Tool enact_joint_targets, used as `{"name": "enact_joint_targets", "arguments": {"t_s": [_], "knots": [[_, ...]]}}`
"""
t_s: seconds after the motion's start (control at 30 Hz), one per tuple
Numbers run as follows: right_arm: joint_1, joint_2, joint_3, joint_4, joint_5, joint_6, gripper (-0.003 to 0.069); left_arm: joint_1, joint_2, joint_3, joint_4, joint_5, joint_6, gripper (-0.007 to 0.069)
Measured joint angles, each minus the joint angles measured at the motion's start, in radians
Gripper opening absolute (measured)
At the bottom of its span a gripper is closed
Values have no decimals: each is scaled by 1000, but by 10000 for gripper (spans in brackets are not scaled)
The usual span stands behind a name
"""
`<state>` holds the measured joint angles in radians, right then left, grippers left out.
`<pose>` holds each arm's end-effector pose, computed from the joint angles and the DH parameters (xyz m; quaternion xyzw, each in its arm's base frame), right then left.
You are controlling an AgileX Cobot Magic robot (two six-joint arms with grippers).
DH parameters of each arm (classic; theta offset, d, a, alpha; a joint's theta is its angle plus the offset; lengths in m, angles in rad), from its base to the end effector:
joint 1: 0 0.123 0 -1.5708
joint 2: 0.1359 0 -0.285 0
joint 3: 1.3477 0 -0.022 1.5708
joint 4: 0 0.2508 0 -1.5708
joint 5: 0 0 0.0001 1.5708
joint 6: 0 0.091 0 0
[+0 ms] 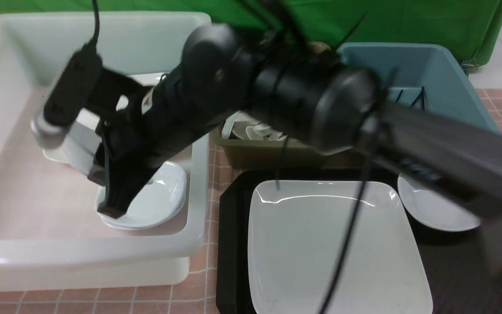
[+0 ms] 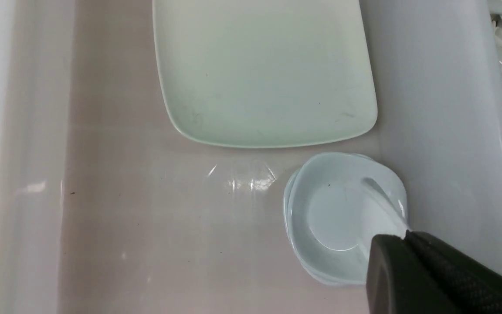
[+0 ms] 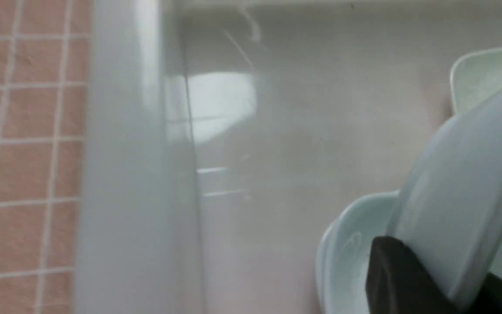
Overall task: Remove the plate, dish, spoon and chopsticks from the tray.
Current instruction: Use the right arm to put the small plate into the large storage box on the left
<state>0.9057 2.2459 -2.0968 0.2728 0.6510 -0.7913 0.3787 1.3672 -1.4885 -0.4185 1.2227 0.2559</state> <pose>0.3136 0.4240 0.2682 -0.6336 0.6437 0.1433 0.4045 0.2619 0.0668 0.4107 -0.0722 0.9379 -0.1130 0.3200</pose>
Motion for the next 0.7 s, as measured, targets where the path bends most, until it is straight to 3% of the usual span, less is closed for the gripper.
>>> {"name": "enact_joint_targets", "arguments": {"t_s": [0.3,0.47,0.57,0.7], "knots": [[0,85,-30,-126,0,-3,110,0,0,0,-3,0,0,0],[0,86,-30,-127,7,-4,209,0,0,0,-3,0,1,0],[0,86,-32,-139,32,-4,309,0,0,0,-4,0,1,0],[0,83,-32,-164,65,-4,363,0,0,0,-4,0,2,0]]}}
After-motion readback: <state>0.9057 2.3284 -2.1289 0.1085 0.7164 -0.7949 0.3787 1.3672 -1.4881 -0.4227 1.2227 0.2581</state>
